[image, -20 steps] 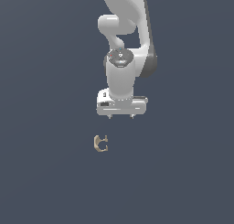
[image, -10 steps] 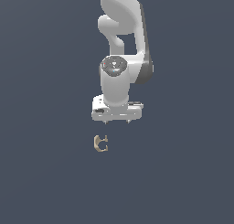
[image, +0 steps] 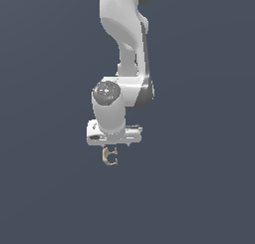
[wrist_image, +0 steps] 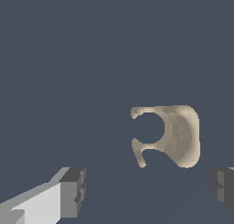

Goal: Pick up the object and move it to a goal position.

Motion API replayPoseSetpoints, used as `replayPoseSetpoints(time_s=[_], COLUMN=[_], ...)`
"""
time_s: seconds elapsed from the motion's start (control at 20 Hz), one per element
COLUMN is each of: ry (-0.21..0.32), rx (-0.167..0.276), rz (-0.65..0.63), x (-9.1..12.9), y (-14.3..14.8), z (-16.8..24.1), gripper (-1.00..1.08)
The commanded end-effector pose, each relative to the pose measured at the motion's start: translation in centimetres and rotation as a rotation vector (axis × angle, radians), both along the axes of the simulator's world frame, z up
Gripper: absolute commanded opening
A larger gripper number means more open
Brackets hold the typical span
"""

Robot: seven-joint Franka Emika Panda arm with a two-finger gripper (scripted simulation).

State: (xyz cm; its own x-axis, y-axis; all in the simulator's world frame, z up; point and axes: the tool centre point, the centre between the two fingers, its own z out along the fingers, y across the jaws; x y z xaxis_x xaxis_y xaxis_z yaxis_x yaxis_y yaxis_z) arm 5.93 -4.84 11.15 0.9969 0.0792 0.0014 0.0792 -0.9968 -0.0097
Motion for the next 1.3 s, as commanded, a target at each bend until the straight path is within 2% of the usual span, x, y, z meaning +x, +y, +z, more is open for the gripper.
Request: replayPoseSetpoints(time_s=[0.0, 0.35, 0.7, 1.25], ry=[0.0, 0.0, 0.001, 0.001], rx=[-0.004, -0.009, -0.01, -0.01], rz=[0.013, 0.03, 0.03, 0.032], x=[0.7, 1.7, 1.7, 1.7], y=[-1.1, -2.9, -3.0, -3.0], z=[-0.8, -2.1, -2.5, -7.2], gripper=[1.0, 1.0, 1.0, 1.0])
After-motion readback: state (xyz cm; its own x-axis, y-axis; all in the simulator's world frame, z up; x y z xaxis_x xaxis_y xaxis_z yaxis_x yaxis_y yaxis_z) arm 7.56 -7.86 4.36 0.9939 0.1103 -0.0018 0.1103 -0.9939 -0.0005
